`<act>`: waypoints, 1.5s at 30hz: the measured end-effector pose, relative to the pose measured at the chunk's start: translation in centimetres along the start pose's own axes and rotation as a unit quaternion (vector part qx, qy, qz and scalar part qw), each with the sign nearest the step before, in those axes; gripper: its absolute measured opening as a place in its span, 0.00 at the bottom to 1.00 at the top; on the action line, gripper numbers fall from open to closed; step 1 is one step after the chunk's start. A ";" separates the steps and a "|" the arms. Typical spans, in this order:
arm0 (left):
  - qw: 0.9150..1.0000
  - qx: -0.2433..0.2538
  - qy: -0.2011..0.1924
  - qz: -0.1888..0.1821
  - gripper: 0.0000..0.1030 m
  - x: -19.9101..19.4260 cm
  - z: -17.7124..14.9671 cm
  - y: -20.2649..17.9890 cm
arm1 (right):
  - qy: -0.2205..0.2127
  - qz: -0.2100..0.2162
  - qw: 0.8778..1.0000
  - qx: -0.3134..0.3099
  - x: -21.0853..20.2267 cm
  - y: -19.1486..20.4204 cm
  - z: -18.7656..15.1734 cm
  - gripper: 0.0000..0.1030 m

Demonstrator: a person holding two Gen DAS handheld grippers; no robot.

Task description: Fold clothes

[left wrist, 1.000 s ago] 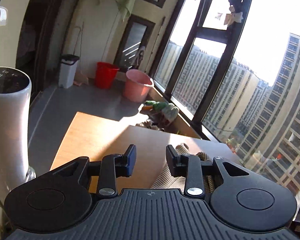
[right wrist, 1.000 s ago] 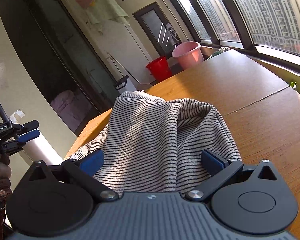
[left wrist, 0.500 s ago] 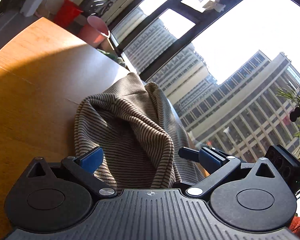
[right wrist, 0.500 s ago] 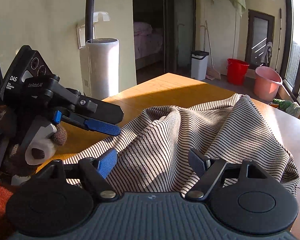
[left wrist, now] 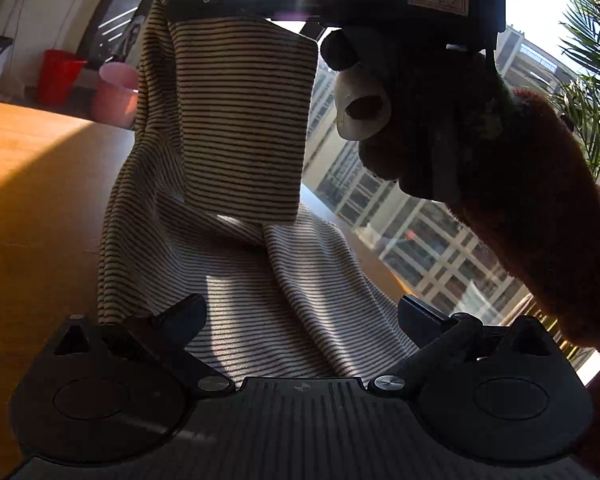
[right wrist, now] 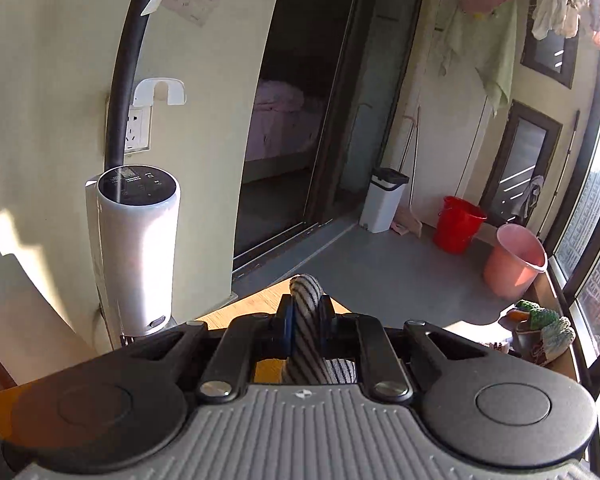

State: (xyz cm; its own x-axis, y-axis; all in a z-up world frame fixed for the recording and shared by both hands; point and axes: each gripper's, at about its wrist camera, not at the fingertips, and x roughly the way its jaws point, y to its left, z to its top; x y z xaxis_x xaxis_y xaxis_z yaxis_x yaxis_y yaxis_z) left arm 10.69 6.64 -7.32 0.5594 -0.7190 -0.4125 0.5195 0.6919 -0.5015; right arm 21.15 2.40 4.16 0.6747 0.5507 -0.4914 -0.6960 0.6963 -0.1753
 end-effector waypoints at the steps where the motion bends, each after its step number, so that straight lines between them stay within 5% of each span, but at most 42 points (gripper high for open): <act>1: 1.000 -0.003 0.014 0.012 1.00 0.7 0.0 0.1 | -0.001 0.010 1.000 -0.001 1.4 0.2 1.0 0.11; 4: 0.999 0.000 0.030 0.028 1.00 1.6 0.0 0.5 | 0.012 0.045 0.999 0.009 4.3 1.2 1.2 0.15; 7: 0.999 0.019 0.035 0.035 1.00 1.8 -0.2 0.2 | 0.003 0.043 0.999 0.026 4.2 0.4 0.6 0.28; 10: 0.998 0.031 0.045 0.045 1.00 2.1 -0.3 -0.3 | 0.009 0.007 0.999 0.038 2.2 -1.6 -1.7 0.29; 18: 0.996 0.054 0.059 0.028 1.00 3.9 3.3 -1.8 | 0.122 -0.097 0.988 0.017 -1.0 -4.8 -12.8 0.26; 22: 0.994 0.067 0.064 0.054 1.00 6.0 4.8 -1.8 | 0.126 -0.176 0.976 -0.004 -2.6 -7.3 -15.1 0.24; 25: 0.992 0.091 0.030 0.080 1.00 6.2 6.6 -1.9 | 0.118 -0.217 0.969 -0.010 -4.2 -9.0 -15.3 0.24; 30: 0.956 0.207 -0.026 0.207 1.00 7.6 9.5 -1.7 | 0.092 -0.214 0.972 0.029 -5.3 -10.4 -15.0 0.42; 35: 0.937 0.238 0.029 0.255 1.00 11.4 10.8 0.6 | 0.070 -0.160 0.980 0.095 -4.1 -12.2 -13.8 0.66; 36: 0.933 0.244 0.037 0.263 0.93 12.0 11.0 0.9 | 0.079 -0.159 0.979 0.103 -3.3 -12.8 -13.8 0.66; 38: 0.925 0.254 0.050 0.276 0.56 13.0 11.2 1.6 | 0.100 -0.140 0.974 0.147 -1.9 -14.7 -14.6 0.60; 39: 0.923 0.257 0.054 0.280 0.42 13.1 11.2 1.8 | 0.104 -0.126 0.972 0.168 -1.6 -15.3 -15.0 0.30; 41: 0.919 0.263 0.057 0.287 0.29 13.3 11.3 2.3 | 0.093 -0.100 0.972 0.193 -2.2 -15.8 -15.5 0.20; 45: 0.908 0.246 0.019 0.339 0.23 12.5 13.4 4.5 | 0.039 -0.101 0.972 0.210 -4.7 -17.4 -15.3 0.18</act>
State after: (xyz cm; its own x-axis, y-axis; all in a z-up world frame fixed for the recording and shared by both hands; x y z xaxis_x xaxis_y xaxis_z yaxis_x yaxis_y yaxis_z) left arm 28.70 1.63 -4.51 0.8409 -0.1127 -0.5294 0.2953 0.9152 0.2741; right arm 26.34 -19.35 -3.49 0.7551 0.3571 -0.5498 -0.3776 0.9225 0.0805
